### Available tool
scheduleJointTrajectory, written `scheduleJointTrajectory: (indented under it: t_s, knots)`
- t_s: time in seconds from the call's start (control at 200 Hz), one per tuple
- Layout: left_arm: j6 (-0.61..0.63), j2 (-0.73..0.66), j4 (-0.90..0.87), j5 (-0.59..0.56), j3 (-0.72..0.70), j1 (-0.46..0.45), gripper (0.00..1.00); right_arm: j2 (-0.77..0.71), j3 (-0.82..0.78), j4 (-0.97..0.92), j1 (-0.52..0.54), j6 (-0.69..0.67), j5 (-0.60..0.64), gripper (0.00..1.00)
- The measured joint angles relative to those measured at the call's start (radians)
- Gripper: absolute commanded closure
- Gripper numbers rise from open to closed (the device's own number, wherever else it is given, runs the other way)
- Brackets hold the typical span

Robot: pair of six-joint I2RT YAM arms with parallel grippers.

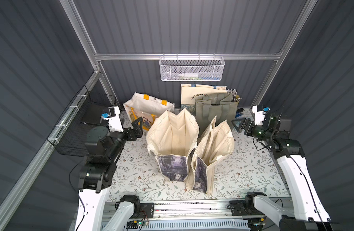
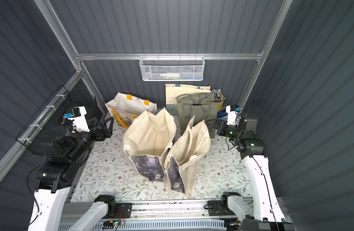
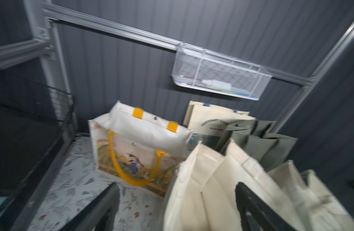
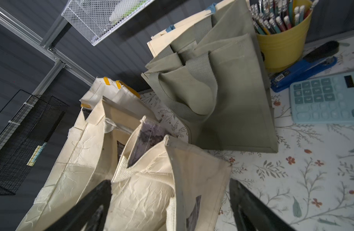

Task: Put away the canvas bag
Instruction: Adjust the canvas bag at the center of the board.

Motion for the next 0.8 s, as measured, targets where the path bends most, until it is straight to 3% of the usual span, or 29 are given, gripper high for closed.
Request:
scheduleJointTrajectory:
  t_s: [0.18,0.275,0.335,0.45,0.53,0.606,0.801]
  knots:
    - [-0.095,0.154,0.027,0.254,0.104,-0.014,0.18,-0.021,0.04,-0.095,0.0,-0.013,0.016,0.19]
    - [-0.106,0.229,0.002,0.277,0.138,-0.113,0.2,-0.038,0.054,-0.141,0.0,-0.03,0.048,0.21]
    - [-0.085,0.284,-0.04,0.232,0.185,-0.256,0.2,-0.045,0.06,-0.171,0.002,-0.043,0.063,0.23]
    - [0.015,0.452,-0.138,0.083,0.354,-0.616,0.18,-0.033,0.069,-0.216,0.025,-0.053,0.082,0.23]
    - [0.074,0.587,-0.212,0.01,0.493,-0.785,0.18,-0.028,0.069,-0.237,0.044,-0.054,0.099,0.23]
    - [0.109,0.691,-0.27,-0.027,0.597,-0.854,0.17,-0.032,0.069,-0.251,0.053,-0.055,0.11,0.24]
    - [0.19,0.921,-0.479,-0.167,0.89,-0.932,0.16,-0.051,0.051,-0.266,0.07,-0.058,0.127,0.31]
